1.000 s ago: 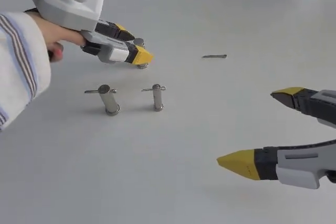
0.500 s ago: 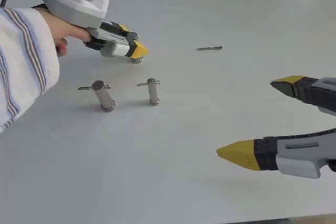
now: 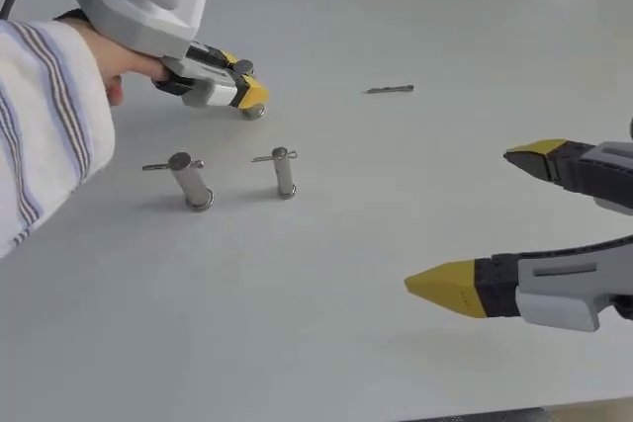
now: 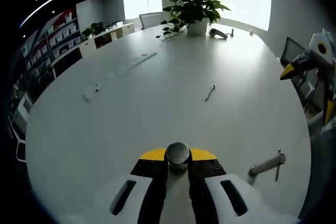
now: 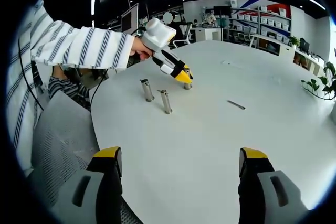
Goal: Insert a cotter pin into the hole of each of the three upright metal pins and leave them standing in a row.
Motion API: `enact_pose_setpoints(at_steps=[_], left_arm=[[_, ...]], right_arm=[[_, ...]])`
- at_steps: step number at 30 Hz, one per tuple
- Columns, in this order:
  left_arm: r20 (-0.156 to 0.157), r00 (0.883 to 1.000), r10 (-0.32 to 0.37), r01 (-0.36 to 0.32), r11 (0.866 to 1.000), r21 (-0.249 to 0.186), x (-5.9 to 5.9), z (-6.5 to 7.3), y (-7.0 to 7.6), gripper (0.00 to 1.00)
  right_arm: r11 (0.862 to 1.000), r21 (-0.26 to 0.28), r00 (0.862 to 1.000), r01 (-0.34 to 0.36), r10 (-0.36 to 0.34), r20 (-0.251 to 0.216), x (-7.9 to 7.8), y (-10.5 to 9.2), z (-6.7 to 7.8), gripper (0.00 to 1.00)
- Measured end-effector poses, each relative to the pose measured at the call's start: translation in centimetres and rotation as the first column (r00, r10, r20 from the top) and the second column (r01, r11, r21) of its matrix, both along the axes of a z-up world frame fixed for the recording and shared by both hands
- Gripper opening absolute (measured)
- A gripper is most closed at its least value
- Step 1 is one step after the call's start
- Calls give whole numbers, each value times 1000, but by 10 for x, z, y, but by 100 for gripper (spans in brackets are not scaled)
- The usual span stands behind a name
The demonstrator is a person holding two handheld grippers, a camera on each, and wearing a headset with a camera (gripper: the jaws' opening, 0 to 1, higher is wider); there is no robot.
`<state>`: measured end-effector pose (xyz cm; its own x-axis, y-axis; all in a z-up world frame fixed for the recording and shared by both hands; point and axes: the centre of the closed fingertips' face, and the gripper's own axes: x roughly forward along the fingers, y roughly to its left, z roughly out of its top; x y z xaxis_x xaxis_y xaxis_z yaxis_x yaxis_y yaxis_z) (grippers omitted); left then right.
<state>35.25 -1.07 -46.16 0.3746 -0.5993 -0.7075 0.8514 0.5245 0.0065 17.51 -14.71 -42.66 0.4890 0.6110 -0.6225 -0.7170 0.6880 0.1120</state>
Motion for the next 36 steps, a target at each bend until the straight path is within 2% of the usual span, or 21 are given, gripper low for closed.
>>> enact_pose_setpoints(at_steps=[3, 6, 12, 15, 17, 20, 24, 26, 28, 30, 32, 36], left_arm=[[-29, 999, 29, -30, 999, -35, 4, -1, 2, 11], [9, 1000, 6, -6, 1000, -18, 3, -1, 0, 10], [-6, 1000, 22, -23, 1000, -7, -1, 1, 0, 10], [1, 1000, 31, -31, 999, -10, -1, 4, 1, 10], [15, 999, 38, -38, 999, -9, 1, 10, 1, 10], [22, 998, 66, -65, 997, -40, 3, 23, 3, 10], [23, 996, 87, -86, 994, -63, -1, 40, 13, 10], [26, 995, 97, -95, 994, -62, -2, 44, 18, 10], [81, 993, 88, -87, 996, -21, -3, 54, 24, 10], [76, 992, 105, -102, 994, -41, -10, 64, 26, 10], [84, 990, 109, -104, 993, -62, -6, 71, 30, 10], [93, 988, 123, -116, 990, -79, -18, 89, 33, 10]], right_arm=[[1000, -1, 1000, 0, 0, 2, 0, 0, 1, 91], [1000, -3, 1000, 1, -1, 2, 0, 0, 1, 91], [1000, -8, 1000, 1, -1, 9, 0, -1, 5, 91], [1000, -12, 1000, -4, 5, 18, 0, -1, 8, 91], [1000, -21, 1000, -8, 8, 21, 0, -3, 9, 91], [1000, -27, 999, -3, 4, 32, 2, -5, 12, 91], [999, -33, 999, -5, 6, 42, 2, -6, 14, 91], [999, -36, 999, -6, 7, 45, 2, -6, 15, 91], [999, -34, 999, -6, 8, 49, 2, -6, 17, 91], [999, -31, 999, -10, 11, 50, 2, -5, 18, 91], [999, -33, 999, -15, 17, 51, 1, -4, 17, 91], [999, -30, 998, -36, 38, 51, -1, 0, 18, 91]])
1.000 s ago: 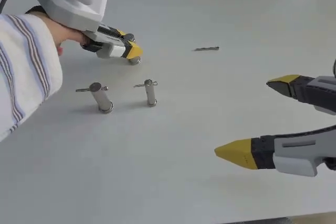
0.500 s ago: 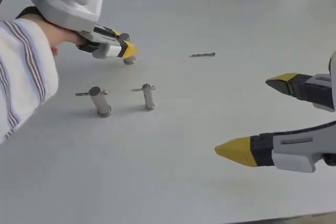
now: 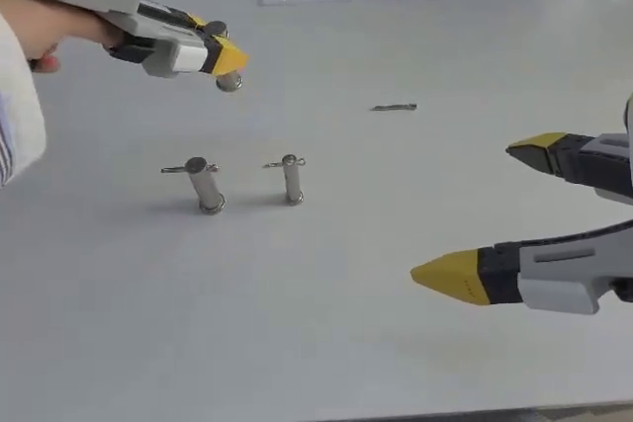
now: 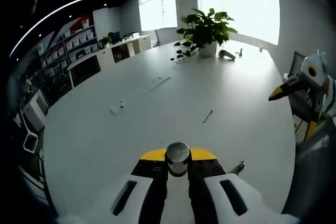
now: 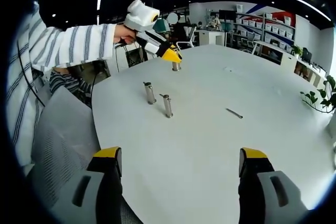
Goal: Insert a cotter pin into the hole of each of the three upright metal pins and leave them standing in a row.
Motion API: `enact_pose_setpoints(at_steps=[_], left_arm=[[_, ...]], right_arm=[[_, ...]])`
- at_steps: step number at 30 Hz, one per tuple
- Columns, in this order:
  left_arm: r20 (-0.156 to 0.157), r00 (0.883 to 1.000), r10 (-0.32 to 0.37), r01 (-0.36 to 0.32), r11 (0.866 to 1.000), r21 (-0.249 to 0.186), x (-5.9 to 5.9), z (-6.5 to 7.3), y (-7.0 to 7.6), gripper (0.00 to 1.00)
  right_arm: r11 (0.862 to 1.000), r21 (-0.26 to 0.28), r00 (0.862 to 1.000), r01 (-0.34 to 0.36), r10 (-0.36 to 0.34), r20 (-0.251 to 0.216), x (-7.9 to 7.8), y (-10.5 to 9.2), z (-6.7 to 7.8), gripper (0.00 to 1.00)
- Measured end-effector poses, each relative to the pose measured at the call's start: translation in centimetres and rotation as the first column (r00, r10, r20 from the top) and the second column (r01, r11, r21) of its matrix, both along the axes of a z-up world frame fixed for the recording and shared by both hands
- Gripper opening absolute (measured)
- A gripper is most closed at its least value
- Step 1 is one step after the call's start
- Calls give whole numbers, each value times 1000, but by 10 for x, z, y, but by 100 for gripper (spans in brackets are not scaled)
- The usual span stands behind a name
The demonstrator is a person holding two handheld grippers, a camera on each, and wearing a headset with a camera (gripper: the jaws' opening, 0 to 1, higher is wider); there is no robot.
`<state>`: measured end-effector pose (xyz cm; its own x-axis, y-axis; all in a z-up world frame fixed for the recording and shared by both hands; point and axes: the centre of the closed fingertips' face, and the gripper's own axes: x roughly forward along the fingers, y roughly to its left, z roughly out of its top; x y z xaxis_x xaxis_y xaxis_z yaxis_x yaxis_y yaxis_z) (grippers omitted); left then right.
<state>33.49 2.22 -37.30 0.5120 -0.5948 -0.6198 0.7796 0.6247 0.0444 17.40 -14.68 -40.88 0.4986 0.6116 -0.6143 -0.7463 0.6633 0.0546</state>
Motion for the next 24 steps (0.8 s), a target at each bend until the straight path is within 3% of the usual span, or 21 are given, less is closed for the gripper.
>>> enact_pose_setpoints(at_steps=[3, 5, 9, 13, 19, 22, 24], left_arm=[[6, 1000, -7, 7, 1000, -13, -10, 9, 1, 10], [20, 1000, -8, 8, 1000, -13, -15, 15, 4, 10], [19, 1000, 11, -11, 999, -32, -28, 23, 7, 10], [18, 1000, 4, -3, 1000, -22, -44, 25, 8, 10], [-6, 1000, -5, 5, 1000, -14, -70, 18, 7, 10], [-34, 999, 8, -9, 1000, -17, -84, 10, 6, 10], [-34, 999, 10, -10, 1000, -8, -93, 4, 5, 10]], right_arm=[[999, 45, 1000, -3, 2, 17, -1, 7, 7, 92], [999, 51, 1000, -7, 6, 19, -2, 10, 8, 92], [999, 47, 1000, -27, 27, 8, -6, 16, 5, 92], [998, 55, 999, -42, 42, 6, -9, 20, 5, 92], [997, 60, 999, -44, 44, 3, -11, 24, 3, 91], [996, 81, 1000, -22, 22, 2, -11, 26, 4, 91], [996, 90, 1000, -19, 19, -1, -12, 27, 3, 91]])
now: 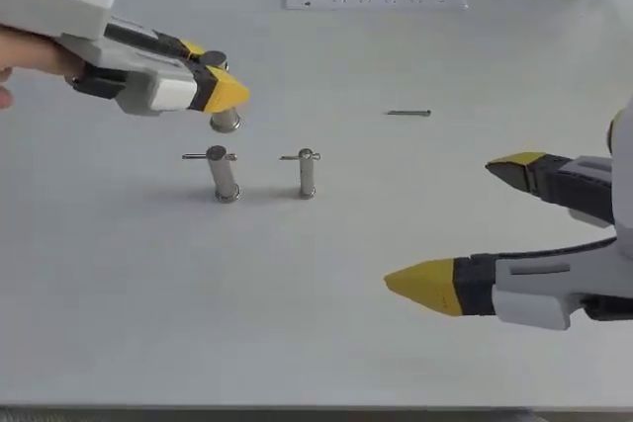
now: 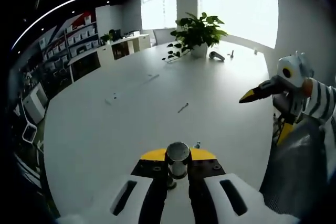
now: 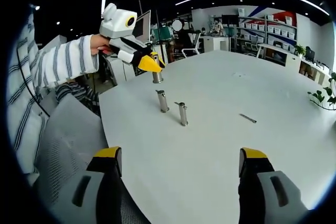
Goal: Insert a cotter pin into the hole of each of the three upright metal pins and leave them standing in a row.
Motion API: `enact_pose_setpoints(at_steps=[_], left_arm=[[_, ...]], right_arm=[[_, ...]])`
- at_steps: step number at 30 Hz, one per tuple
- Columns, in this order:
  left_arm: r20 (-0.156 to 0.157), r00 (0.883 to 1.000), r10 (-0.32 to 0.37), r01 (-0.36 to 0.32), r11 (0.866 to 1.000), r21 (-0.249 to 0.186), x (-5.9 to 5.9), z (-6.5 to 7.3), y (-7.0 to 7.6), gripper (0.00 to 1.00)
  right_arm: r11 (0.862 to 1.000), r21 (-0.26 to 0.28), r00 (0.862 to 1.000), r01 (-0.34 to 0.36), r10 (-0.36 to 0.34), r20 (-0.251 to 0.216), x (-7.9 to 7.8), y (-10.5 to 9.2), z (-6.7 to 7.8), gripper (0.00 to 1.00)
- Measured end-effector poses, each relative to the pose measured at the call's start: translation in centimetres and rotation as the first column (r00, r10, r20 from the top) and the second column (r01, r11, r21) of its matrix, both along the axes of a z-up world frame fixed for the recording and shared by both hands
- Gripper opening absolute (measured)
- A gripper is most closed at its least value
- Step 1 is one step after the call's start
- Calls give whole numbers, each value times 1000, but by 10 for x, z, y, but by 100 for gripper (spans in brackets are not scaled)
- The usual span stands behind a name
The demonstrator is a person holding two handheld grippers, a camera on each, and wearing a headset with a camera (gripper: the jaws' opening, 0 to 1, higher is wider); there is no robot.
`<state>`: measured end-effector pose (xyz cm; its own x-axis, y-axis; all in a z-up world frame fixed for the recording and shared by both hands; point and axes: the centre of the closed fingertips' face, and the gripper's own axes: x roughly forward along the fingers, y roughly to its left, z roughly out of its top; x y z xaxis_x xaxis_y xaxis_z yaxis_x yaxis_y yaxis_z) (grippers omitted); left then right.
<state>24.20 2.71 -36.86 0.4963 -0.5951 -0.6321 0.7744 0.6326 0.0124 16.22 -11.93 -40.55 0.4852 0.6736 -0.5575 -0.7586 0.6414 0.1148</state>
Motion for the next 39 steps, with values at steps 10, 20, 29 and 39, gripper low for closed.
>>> enact_pose_setpoints(at_steps=[10, 20, 29, 39], left_arm=[[-62, 998, 13, -15, 1000, -28, -35, -26, -15, 10], [-79, 996, 36, -36, 999, 4, -55, -56, -36, 10], [-86, 994, 65, -64, 998, 14, -54, -75, -45, 10], [-89, 991, 103, -101, 995, 28, -50, -88, -52, 10]], right_arm=[[999, -33, 1000, -25, 25, -14, -7, 4, -8, 90], [998, -40, 999, -40, 39, -27, -13, 6, -12, 89], [998, -44, 998, -40, 38, -40, -16, 4, -16, 89], [998, -43, 998, -46, 44, -53, -20, 6, -20, 89]])
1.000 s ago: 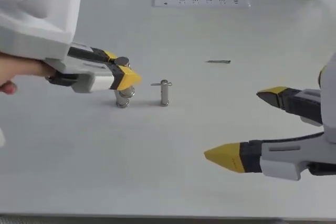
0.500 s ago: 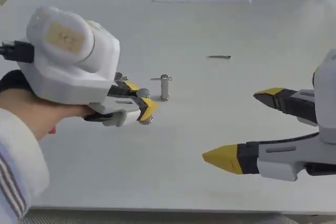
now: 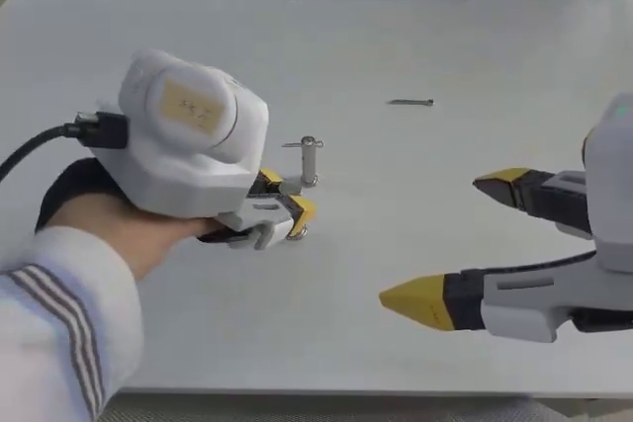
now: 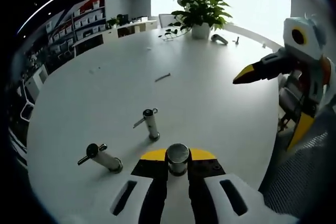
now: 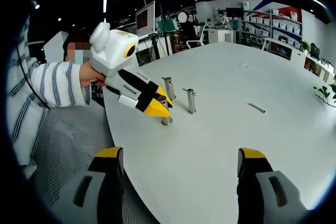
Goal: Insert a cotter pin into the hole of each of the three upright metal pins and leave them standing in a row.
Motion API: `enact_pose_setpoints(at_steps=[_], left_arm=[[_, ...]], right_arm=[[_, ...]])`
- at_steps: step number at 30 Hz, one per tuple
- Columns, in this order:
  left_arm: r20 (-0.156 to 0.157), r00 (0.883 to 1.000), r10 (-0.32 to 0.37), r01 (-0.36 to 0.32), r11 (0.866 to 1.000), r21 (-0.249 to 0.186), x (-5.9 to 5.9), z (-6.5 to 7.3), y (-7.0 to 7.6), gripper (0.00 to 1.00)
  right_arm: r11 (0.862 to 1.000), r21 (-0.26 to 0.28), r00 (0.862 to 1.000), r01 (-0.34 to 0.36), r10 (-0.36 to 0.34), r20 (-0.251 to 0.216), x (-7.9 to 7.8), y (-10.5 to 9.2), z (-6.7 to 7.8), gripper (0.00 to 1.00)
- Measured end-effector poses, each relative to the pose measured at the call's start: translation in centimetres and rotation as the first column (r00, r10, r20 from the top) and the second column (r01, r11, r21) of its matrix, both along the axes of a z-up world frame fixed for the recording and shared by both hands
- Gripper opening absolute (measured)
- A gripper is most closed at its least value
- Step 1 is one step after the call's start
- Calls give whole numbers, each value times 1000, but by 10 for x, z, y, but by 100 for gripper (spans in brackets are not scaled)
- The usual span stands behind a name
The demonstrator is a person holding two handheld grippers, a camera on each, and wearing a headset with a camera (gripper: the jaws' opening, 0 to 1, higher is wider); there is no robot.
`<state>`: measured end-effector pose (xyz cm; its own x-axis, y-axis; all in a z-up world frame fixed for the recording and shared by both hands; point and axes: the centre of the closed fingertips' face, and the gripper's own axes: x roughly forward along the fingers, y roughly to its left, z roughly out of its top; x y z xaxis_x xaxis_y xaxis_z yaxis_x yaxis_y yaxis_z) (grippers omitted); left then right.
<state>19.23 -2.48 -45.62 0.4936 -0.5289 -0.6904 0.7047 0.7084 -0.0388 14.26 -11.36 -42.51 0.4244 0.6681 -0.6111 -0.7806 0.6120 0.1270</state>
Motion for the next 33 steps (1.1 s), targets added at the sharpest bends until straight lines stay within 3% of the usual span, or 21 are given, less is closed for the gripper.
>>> enact_pose_setpoints(at_steps=[6, 14, 17, 20, 24, 25, 27, 31, 32, 33], left_arm=[[7, 1000, 9, -9, 1000, 16, 1, -6, -4, 10], [25, 999, 36, -36, 999, 7, 4, -5, -6, 10], [55, 998, 34, -35, 999, 14, 4, -5, -7, 10], [60, 996, 66, -67, 998, 13, 5, -5, -6, 11], [60, 997, 45, -48, 997, 52, 4, -10, -4, 11], [52, 998, 41, -44, 996, 72, 3, -13, -2, 13], [67, 998, 16, -21, 996, 82, 1, -13, -2, 20], [96, 994, -46, 44, 999, 29, -6, -5, -9, 45], [117, 991, -70, 69, 997, 18, -8, -2, -10, 48], [113, 991, -71, 70, 997, 13, -10, 0, -8, 50]], right_arm=[[1000, 3, 1000, 0, 0, -1, 0, 1, 0, 88], [1000, 5, 1000, -7, 7, -1, 0, 4, 0, 88], [1000, 13, 1000, -5, 5, -1, 0, 6, 0, 88], [1000, 18, 1000, -5, 5, -3, 0, 8, -1, 88], [1000, 22, 1000, -14, 14, -2, -1, 11, 0, 88], [1000, 23, 1000, -15, 15, -1, -1, 11, 0, 88], [1000, 24, 1000, -16, 16, -2, -1, 11, 1, 88], [1000, 21, 1000, -13, 13, -2, 0, 8, 0, 88], [1000, 21, 1000, -11, 11, -2, 0, 8, 0, 88], [1000, 20, 1000, -11, 11, -2, 0, 7, 0, 88]])
